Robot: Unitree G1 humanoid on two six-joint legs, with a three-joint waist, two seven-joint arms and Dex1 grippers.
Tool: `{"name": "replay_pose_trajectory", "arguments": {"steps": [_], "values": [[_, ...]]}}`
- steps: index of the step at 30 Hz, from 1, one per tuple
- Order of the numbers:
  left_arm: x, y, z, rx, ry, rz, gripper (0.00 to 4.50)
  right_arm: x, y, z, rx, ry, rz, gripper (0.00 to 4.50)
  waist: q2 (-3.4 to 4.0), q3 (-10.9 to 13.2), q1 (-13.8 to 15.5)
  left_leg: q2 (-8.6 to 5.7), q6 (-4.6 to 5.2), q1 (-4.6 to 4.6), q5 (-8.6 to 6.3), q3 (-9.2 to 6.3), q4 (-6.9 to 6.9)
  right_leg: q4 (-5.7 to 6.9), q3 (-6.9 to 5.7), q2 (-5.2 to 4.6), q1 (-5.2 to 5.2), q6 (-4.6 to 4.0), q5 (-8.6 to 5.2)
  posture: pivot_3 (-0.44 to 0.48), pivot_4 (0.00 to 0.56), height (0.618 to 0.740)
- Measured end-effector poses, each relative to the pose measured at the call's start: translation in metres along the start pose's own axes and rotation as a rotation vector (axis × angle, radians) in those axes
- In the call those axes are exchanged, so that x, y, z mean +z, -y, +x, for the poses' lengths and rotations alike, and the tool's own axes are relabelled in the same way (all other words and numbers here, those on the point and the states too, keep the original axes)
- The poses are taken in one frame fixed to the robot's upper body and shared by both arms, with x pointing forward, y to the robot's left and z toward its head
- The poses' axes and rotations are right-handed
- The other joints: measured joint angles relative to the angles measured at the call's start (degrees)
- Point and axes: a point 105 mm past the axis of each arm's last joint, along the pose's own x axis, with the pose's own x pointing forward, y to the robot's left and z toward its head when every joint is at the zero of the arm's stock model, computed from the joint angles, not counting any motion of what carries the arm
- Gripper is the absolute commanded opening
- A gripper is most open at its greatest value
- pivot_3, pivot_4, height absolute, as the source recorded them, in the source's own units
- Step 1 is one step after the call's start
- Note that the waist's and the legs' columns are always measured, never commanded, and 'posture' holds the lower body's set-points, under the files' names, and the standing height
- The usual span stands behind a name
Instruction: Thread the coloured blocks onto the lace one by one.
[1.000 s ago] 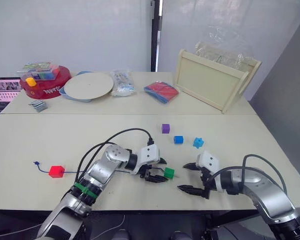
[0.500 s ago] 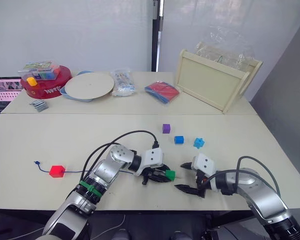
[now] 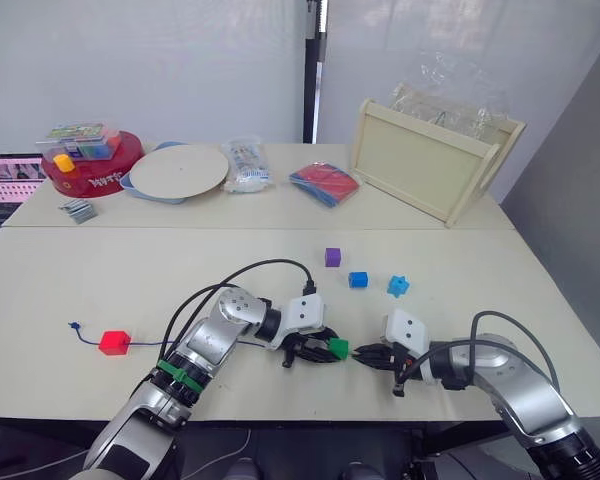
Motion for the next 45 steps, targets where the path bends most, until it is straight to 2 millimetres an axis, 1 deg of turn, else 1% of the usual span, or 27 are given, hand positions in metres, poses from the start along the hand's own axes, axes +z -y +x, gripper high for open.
{"name": "replay_pose_trajectory", "arguments": {"steps": [3, 4, 7, 9, 13, 17, 19, 20, 22, 24, 26, 27, 28, 29, 30, 31, 33, 34, 35, 36, 37, 38, 39, 40, 41, 43, 45], "values": [[-0.006, 0.002, -0.014, 0.018, -0.023, -0.013, 1.3, 0.003, 0.0, 0.002, 0.02, -0.002, -0.014, 0.0, 0.0, 0.0, -0.47, 0.03, 0.01, 0.04, 0.0, 0.0, -0.02, 0.02, 0.01, 0.03, 0.0, 0.0, 0.0, 0.0, 0.15, 0.74], [-0.009, 0.005, -0.022, 0.03, -0.03, -0.027, 1.3, 0.003, 0.0, 0.003, 0.025, -0.004, -0.015, 0.0, 0.0, 0.0, -0.69, 0.06, 0.01, 0.04, 0.0, -0.01, -0.03, 0.03, 0.01, 0.05, -0.01, 0.0, 0.0, 0.0, 0.15, 0.74], [-0.025, 0.018, -0.054, 0.073, -0.062, -0.085, 1.3, 0.006, 0.005, 0.002, 0.014, -0.002, -0.029, 0.0, 0.01, 0.0, -1.62, 0.12, 0.01, 0.08, 0.0, -0.01, -0.08, 0.05, 0.01, 0.08, -0.01, 0.0, 0.0, 0.0, 0.15, 0.74], [-0.039, 0.029, -0.086, 0.119, -0.1, -0.126, 1.3, 0.007, 0.007, 0.001, 0.01, -0.001, -0.035, 0.0, 0.01, 0.0, -1.93, 0.2, 0.01, 0.16, -0.01, -0.01, -0.15, 0.07, 0.01, 0.15, -0.02, -0.02, 0.0, 0.0, 0.15, 0.74], [-0.064, 0.042, -0.146, 0.212, -0.232, -0.164, 1.3, 0.006, 0.006, 0.0, 0.027, -0.003, -0.034, 0.0, 0.02, 0.0, -2.36, 0.24, 0.01, 0.29, -0.01, 0.02, -0.23, 0.11, 0.04, 0.17, 0.0, -0.03, -0.01, 0.0, 0.15, 0.74], [-0.092, 0.051, -0.222, 0.356, -0.39, -0.258, 1.3, 0.004, 0.006, -0.001, 0.044, -0.01, -0.035, 0.0, 0.05, 0.02, -2.99, 0.25, 0.01, 0.55, -0.01, 0.07, -0.68, 0.13, 0.06, 0.17, -0.01, -0.1, -0.04, 0.0, 0.15, 0.74], [-0.1, 0.054, -0.249, 0.422, -0.439, -0.299, 1.3, 0.003, 0.007, -0.002, 0.047, -0.011, -0.035, 0.0, 0.08, 0.04, -2.98, 0.25, 0.01, 0.53, -0.01, 0.07, -0.72, 0.14, 0.06, 0.18, -0.05, -0.12, -0.05, 0.0, 0.15, 0.74], [-0.103, 0.056, -0.258, 0.442, -0.458, -0.315, 1.3, 0.004, 0.008, -0.002, 0.052, -0.011, -0.039, 0.0, 0.09, 0.05, -2.91, 0.24, 0.01, 0.5, -0.01, 0.08, -0.72, 0.13, 0.06, 0.17, -0.06, -0.12, -0.05, 0.0, 0.15, 0.74], [-0.105, 0.06, -0.267, 0.452, -0.488, -0.313, 1.3, 0.008, 0.011, -0.002, 0.058, -0.006, -0.054, 0.0, 0.1, 0.05, -2.78, 0.24, 0.0, 0.45, -0.01, 0.1, -0.71, 0.1, 0.05, 0.14, -0.07, -0.12, -0.05, 0.0, 0.15, 0.74], [-0.105, 0.061, -0.268, 0.453, -0.493, -0.302, 1.3, 0.009, 0.013, -0.001, 0.06, -0.003, -0.059, 0.0, 0.1, 0.05, -2.63, 0.24, 0.0, 0.42, -0.01, 0.12, -0.71, 0.09, 0.05, 0.14, -0.08, -0.12, -0.05, 0.0, 0.15, 0.74], [-0.101, 0.059, -0.263, 0.46, -0.467, -0.313, 2.35, 0.009, 0.014, -0.001, 0.064, -0.004, -0.056, 0.0, 0.1, 0.06, -2.43, 0.24, 0.0, 0.35, 0.0, 0.11, -0.69, 0.09, 0.04, 0.13, -0.11, -0.12, -0.05, 0.0, 0.15, 0.74], [-0.092, 0.054, -0.253, 0.46, -0.395, -0.329, 2.67, 0.009, 0.014, 0.001, 0.068, -0.002, -0.054, 0.0, 0.11, 0.06, -2.2, 0.23, 0.0, 0.27, 0.0, 0.11, -0.64, 0.1, 0.03, 0.12, -0.16, -0.12, -0.05, 0.0, 0.15, 0.74], [-0.086, 0.052, -0.245, 0.45, -0.358, -0.327, 3.03, 0.01, 0.014, 0.002, 0.071, 0.003, -0.055, 0.0, 0.09, 0.07, -1.95, 0.23, 0.0, 0.18, 0.0, 0.1, -0.56, 0.11, 0.01, 0.12, -0.21, -0.12, -0.05, 0.0, 0.15, 0.74], [-0.082, 0.051, -0.24, 0.442, -0.34, -0.324, 3.3, 0.011, 0.014, 0.003, 0.075, 0.008, -0.057, 0.0, 0.08, 0.08, -1.81, 0.23, 0.0, 0.14, 0.0, 0.1, -0.53, 0.12, 0.01, 0.12, -0.22, -0.12, -0.05, 0.0, 0.15, 0.74], [-0.076, 0.048, -0.235, 0.435, -0.32, -0.318, 3.66, 0.012, 0.014, 0.005, 0.08, 0.011, -0.059, 0.0, 0.05, 0.09, -1.63, 0.23, 0.0, 0.1, 0.0, 0.09, -0.52, 0.13, 0.0, 0.12, -0.25, -0.12, -0.05, 0.0, 0.15, 0.74], [-0.071, 0.046, -0.234, 0.436, -0.312, -0.312, 3.98, 0.012, 0.013, 0.005, 0.08, 0.01, -0.058, 0.0, 0.04, 0.09, -1.54, 0.23, 0.0, 0.1, 0.0, 0.09, -0.51, 0.13, 0.0, 0.12, -0.26, -0.12, -0.05, 0.0, 0.15, 0.74], [-0.055, 0.037, -0.232, 0.453, -0.278, -0.302, 3.98, 0.011, 0.013, 0.005, 0.081, 0.008, -0.056, 0.0, 0.04, 0.09, -1.24, 0.22, 0.0, 0.09, 0.0, 0.08, -0.49, 0.13, -0.02, 0.12, -0.25, -0.12, -0.05, 0.0, 0.15, 0.74], [-0.043, 0.029, -0.227, 0.459, -0.237, -0.287, 3.98, 0.01, 0.013, 0.005, 0.081, 0.005, -0.056, 0.0, 0.05, 0.09, -1.04, 0.21, 0.0, 0.09, 0.0, 0.08, -0.46, 0.13, -0.02, 0.1, -0.22, -0.11, -0.05, 0.0, 0.15, 0.74], [-0.025, 0.02, -0.215, 0.451, -0.169, -0.243, 3.98, 0.01, 0.013, 0.006, 0.083, 0.004, -0.057, 0.0, 0.05, 0.09, -0.73, 0.16, 0.0, 0.08, 0.0, 0.07, -0.4, 0.14, -0.03, 0.05, -0.21, -0.11, -0.05, 0.0, 0.15, 0.74], [-0.007, 0.015, -0.199, 0.419, -0.104, -0.199, 3.98, 0.01, 0.012, 0.007, 0.089, 0.001, -0.059, 0.0, 0.04, 0.09, -0.58, 0.15, 0.0, 0.06, 0.0, 0.07, -0.37, 0.13, -0.03, 0.04, -0.18, -0.1, -0.04, 0.0, 0.15, 0.74], [0.003, 0.014, -0.185, 0.388, -0.065, -0.177, 3.98, 0.01, 0.011, 0.008, 0.093, -0.002, -0.061, 0.0, 0.04, 0.09, -0.57, 0.15, 0.0, 0.05, 0.0, 0.08, -0.31, 0.12, 0.0, 0.05, -0.17, -0.09, -0.04, 0.0, 0.15, 0.74], [0.009, 0.014, -0.175, 0.363, -0.039, -0.167, 3.98, 0.01, 0.01, 0.008, 0.095, -0.003, -0.061, 0.0, 0.04, 0.09, -0.59, 0.15, 0.0, 0.05, 0.0, 0.09, -0.3, 0.13, 0.0, 0.05, -0.17, -0.09, -0.04, 0.0, 0.15, 0.74], [0.014, 0.012, -0.16, 0.334, -0.004, -0.159, 3.98, 0.008, 0.01, 0.008, 0.095, -0.01, -0.057, 0.0, 0.06, 0.08, -0.57, 0.15, 0.0, 0.06, 0.0, 0.09, -0.3, 0.13, 0.0, 0.05, -0.17, -0.09, -0.04, 0.0, 0.15, 0.74], [0.018, 0.012, -0.142, 0.297, 0.032, -0.147, 3.98, 0.008, 0.01, 0.008, 0.096, -0.01, -0.057, 0.0, 0.07, 0.08, -0.51, 0.15, 0.0, 0.04, 0.0, 0.07, -0.29, 0.13, -0.01, 0.06, -0.17, -0.09, -0.04, 0.0, 0.15, 0.74], [0.021, 0.012, -0.12, 0.249, 0.067, -0.146, 3.98, 0.008, 0.01, 0.008, 0.097, -0.011, -0.058, 0.0, 0.06, 0.08, -0.42, 0.15, 0.0, 0.03, 0.0, 0.07, -0.25, 0.14, 0.0, 0.06, -0.16, -0.09, -0.04, 0.0, 0.15, 0.74], [0.017, 0.015, -0.096, 0.197, 0.068, -0.152, 3.98, 0.009, 0.009, 0.008, 0.097, -0.011, -0.061, 0.0, 0.05, 0.08, -0.84, 0.17, 0.0, 0.01, 0.0, 0.07, -0.18, 0.15, 0.02, 0.11, -0.18, -0.1, -0.04, 0.0, 0.15, 0.74], [0.013, 0.008, -0.077, 0.194, 0.059, -0.128, 3.98, 0.008, 0.009, 0.007, 0.094, -0.017, -0.057, 0.0, 0.06, 0.08, -0.89, 0.16, 0.0, 0.02, 0.0, 0.05, -0.15, 0.17, 0.01, 0.12, -0.18, -0.1, -0.04, 0.0, 0.15, 0.74]]}}
